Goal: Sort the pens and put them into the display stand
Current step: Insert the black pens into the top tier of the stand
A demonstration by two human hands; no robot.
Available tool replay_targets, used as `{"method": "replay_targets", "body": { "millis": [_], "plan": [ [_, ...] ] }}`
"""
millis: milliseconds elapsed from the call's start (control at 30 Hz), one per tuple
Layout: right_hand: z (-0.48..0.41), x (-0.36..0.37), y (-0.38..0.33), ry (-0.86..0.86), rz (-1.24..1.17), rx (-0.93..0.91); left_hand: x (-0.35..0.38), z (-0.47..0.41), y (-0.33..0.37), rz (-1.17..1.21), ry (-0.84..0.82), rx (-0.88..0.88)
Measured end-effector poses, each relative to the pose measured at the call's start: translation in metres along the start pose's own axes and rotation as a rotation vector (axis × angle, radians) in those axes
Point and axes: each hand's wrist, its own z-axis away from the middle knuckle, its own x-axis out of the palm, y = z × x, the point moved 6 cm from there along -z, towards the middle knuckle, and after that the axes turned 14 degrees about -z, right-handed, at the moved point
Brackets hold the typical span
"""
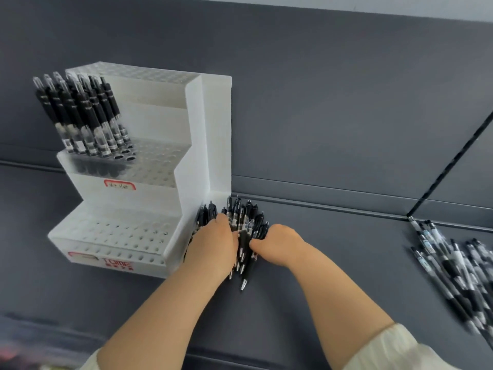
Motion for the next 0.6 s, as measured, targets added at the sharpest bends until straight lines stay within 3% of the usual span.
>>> {"method": "replay_targets", "body": {
  "millis": [233, 433, 600],
  "plan": [
    [-0.001, -0.004, -0.007, -0.044, 0.038, -0.01, 0.002, -0.011, 0.001, -0.064, -0.049, -0.126],
    [0.0, -0.007, -0.01, -0.087, 0.052, -0.016, 0.003, -0.013, -0.007, -0.006, -0.029, -0.124],
    [-0.003, -0.007, -0.008, -0.068, 0.067, 0.0, -0.002, -0.001, -0.017, 0.282, -0.009, -0.126]
  ]
}}
